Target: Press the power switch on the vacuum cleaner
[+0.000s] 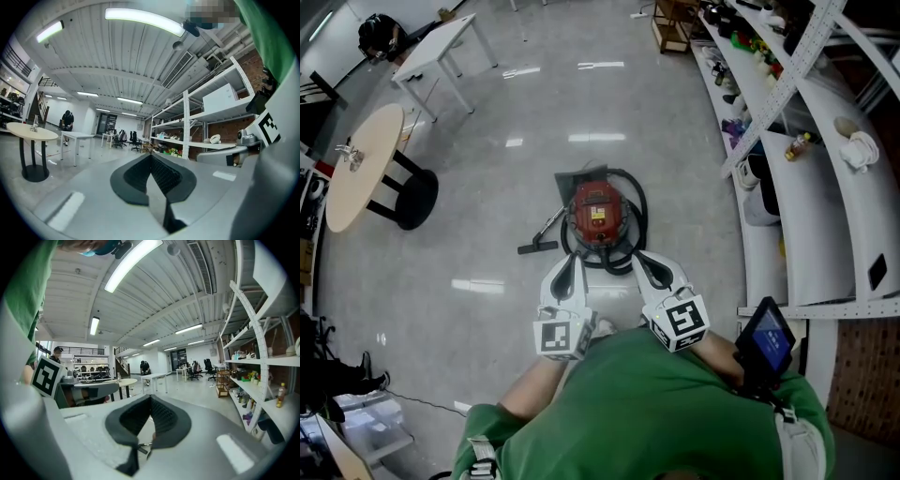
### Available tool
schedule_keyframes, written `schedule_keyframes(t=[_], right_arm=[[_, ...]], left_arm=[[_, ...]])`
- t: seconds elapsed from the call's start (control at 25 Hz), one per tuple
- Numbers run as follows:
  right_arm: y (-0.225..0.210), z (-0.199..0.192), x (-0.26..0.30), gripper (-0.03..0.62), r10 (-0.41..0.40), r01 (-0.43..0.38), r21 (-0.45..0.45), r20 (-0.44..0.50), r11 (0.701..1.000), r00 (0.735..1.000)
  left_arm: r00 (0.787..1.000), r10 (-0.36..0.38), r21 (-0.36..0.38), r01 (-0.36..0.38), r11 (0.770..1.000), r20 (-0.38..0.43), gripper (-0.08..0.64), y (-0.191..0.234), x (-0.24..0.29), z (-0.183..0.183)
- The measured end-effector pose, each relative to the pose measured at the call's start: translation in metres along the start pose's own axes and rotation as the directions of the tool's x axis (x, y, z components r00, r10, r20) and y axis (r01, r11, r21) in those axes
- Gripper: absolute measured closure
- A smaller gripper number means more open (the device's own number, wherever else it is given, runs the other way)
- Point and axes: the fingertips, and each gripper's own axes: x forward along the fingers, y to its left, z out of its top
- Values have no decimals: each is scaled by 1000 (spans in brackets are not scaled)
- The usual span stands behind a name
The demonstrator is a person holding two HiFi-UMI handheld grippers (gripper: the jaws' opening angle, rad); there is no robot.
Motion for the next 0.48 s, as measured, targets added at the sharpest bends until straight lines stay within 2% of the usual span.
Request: schedule_keyframes(t=[0.48], right_arm=[[1,-2,-2,592,6,-6,4,-2,1000,1000]], left_arm=[[1000,-3,-10,3,1000,-12,552,-7,0,1]])
